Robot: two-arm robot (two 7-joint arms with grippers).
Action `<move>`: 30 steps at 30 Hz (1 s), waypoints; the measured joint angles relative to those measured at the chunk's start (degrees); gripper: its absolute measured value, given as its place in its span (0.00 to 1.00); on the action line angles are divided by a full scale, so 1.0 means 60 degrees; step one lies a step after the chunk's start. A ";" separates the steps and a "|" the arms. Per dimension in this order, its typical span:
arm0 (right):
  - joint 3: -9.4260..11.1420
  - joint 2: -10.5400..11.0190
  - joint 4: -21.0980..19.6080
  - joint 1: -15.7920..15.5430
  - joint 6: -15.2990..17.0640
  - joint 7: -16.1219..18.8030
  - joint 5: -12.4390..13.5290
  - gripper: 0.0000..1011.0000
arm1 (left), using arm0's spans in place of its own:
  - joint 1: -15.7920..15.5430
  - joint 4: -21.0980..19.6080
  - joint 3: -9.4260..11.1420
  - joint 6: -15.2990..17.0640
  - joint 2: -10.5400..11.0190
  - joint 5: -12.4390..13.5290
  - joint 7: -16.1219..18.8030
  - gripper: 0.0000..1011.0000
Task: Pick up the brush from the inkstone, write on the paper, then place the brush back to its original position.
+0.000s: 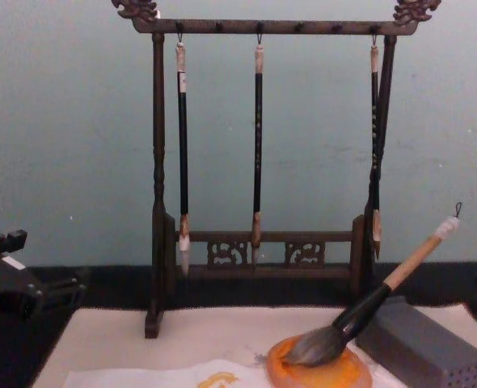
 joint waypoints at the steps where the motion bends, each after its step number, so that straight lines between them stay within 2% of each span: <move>1: -0.0001 0.0000 0.0000 0.0000 0.0000 -0.0001 0.0000 0.99 | 0.0000 0.0000 0.0000 0.0000 0.0000 0.0000 0.0001 0.99; 30: -0.0001 0.0000 0.0001 0.0000 0.0000 -0.0001 0.0001 0.99 | -0.0001 0.0000 0.0000 0.0000 0.0000 0.0001 0.0000 0.99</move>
